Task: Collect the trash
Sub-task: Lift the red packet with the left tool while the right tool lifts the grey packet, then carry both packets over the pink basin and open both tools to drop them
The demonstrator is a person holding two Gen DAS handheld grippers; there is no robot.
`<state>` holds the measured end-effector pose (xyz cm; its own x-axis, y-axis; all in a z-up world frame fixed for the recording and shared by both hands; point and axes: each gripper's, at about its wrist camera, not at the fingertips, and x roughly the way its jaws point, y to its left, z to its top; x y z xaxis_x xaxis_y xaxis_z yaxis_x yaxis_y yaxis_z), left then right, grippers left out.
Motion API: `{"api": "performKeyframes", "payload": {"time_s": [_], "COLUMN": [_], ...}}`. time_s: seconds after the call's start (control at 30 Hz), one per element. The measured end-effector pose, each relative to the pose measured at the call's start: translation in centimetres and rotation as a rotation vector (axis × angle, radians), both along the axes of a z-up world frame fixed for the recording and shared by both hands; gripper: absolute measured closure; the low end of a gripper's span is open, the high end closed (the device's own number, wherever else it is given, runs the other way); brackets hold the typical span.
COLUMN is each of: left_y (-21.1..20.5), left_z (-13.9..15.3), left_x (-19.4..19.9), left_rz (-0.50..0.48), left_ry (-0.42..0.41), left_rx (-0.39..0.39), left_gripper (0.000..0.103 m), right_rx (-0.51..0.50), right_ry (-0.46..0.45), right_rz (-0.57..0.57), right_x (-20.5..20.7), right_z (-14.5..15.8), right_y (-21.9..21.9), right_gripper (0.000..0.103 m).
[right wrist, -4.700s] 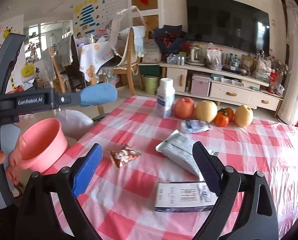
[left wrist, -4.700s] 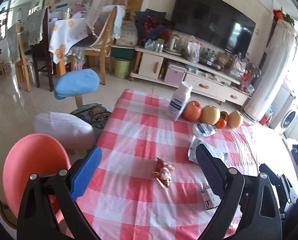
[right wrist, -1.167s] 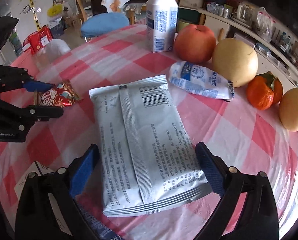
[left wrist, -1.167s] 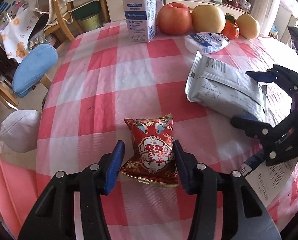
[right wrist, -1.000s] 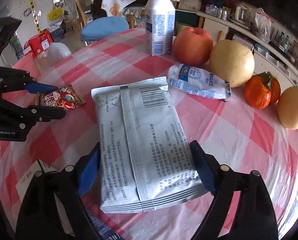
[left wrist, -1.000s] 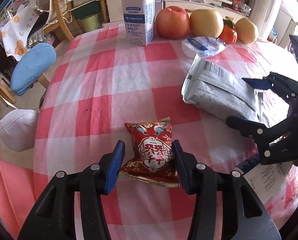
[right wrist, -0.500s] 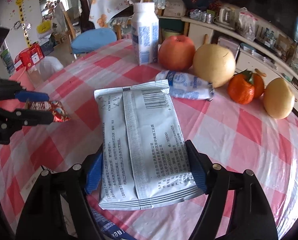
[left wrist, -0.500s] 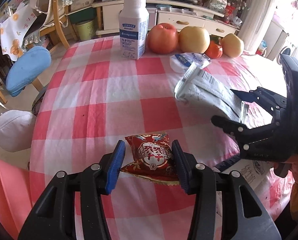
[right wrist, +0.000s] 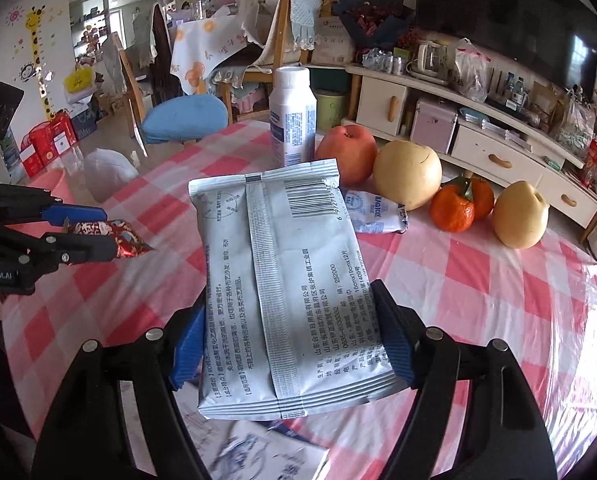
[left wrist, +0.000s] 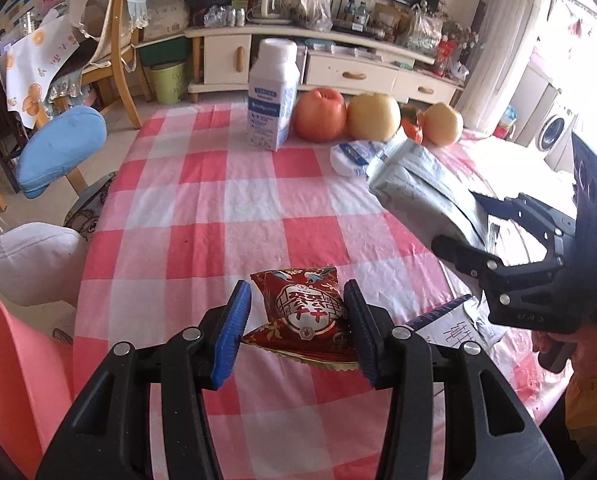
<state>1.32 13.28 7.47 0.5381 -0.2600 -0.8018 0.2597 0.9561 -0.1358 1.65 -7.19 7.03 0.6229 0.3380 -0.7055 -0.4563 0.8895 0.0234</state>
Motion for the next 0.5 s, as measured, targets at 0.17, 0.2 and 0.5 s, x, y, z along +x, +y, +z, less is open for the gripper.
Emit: {"api": "performKeyframes", "payload": {"time_s": [0.17, 0.2, 0.5], "left_y": [2.0, 2.3, 7.1], "left_z": [1.4, 1.6, 3.4], "left_x": [-1.3, -1.4, -3.5], "left_rz": [0.029, 0.035, 0.119], "left_ry": [-0.043, -0.05, -0.109], "left_rx": [-0.033, -0.035, -0.071], "left_gripper": [0.054, 0.054, 0.054], "right_rx": [0.017, 0.017, 0.034], "right_ry": [0.008, 0.008, 0.009], "right_rz": [-0.026, -0.028, 0.049], "right_x": [-1.2, -1.5, -4.9], "right_z": [0.8, 0.9, 1.5], "right_y": [0.6, 0.9, 6.7], "right_gripper": [0.028, 0.028, 0.028]}}
